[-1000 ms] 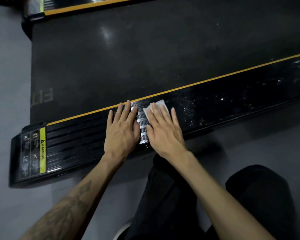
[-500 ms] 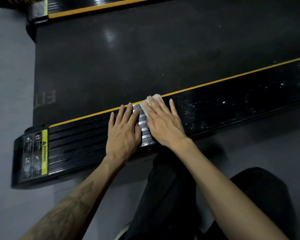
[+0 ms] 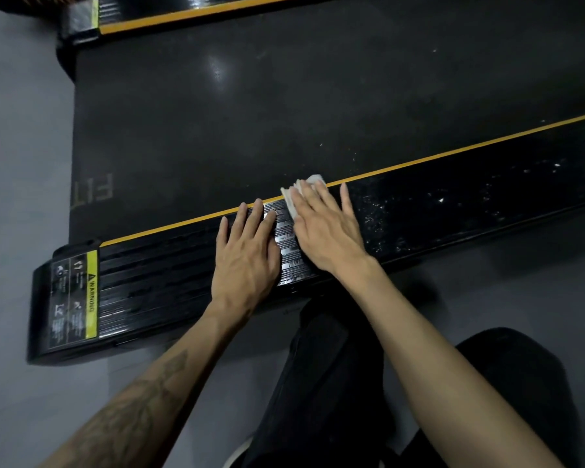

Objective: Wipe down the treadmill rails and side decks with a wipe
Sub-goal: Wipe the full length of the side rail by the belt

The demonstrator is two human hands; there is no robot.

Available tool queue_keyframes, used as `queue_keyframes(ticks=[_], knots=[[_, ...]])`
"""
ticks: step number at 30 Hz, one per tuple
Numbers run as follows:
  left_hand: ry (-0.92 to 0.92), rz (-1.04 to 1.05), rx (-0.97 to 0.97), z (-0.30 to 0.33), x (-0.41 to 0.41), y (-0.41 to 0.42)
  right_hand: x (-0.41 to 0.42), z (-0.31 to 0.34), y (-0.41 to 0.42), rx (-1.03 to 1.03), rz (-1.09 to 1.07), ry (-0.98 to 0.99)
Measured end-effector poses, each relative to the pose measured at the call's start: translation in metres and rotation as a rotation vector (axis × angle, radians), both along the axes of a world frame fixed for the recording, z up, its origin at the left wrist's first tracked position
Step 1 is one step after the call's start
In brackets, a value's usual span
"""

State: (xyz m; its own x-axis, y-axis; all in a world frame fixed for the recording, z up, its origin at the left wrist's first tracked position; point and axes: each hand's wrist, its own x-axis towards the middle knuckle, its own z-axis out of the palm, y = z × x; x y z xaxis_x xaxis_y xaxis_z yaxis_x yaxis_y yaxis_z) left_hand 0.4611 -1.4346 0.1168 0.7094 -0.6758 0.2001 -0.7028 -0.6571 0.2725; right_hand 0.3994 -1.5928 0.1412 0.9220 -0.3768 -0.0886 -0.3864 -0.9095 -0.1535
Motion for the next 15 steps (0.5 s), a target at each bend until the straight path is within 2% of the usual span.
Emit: queue_keyframes(ticks=[3,9,15], knots=[[0.002,0.005,0.002,0.000,-0.001,-0.001,-0.012,-0.002,0.010,-0.051,-0.116,-0.030],[0.006,0.021,-0.004,-0.001,-0.002,-0.004,-0.004,-0.004,0.011,0.020,0.021,-0.062],[-0.002,0.007,-0.001,-0.002,-0.001,-0.005,-0.021,-0.006,0.007,-0.060,-0.118,-0.028]])
